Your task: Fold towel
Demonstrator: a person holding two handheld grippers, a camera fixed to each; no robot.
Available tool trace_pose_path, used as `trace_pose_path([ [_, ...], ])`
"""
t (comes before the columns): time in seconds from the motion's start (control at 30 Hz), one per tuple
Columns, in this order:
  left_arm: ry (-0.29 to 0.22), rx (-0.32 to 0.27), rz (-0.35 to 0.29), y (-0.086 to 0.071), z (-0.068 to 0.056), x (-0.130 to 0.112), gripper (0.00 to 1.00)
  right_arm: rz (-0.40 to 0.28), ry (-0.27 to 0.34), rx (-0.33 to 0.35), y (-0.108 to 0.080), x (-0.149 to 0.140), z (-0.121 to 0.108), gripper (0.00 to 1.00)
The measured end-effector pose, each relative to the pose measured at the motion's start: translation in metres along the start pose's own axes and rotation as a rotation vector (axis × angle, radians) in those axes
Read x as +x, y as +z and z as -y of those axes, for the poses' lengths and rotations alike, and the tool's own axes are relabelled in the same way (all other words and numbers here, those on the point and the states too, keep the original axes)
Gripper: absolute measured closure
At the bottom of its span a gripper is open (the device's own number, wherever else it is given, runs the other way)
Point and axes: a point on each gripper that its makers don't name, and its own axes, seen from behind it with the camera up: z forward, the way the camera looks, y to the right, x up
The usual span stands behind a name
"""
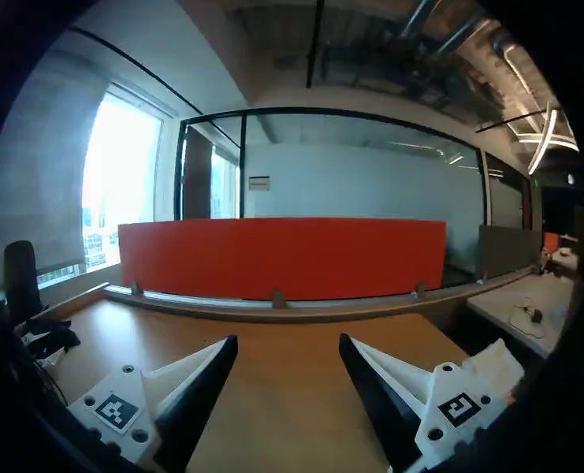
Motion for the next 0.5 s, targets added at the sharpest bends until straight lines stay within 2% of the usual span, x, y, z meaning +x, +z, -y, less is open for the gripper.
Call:
trace_pose_path([
  [0.27,-0.035,0.012,-0.008,-0.001,0.006,-0.011,0.06,0.013,-0.019,0.01,0.006,-0.011,0.004,0.0],
  [0.5,-0.033,0.022,0.005,0.0,0.012,-0.018,0.06,0.024,-0.029,0.012,0.008,-0.017,0.006,0.01],
])
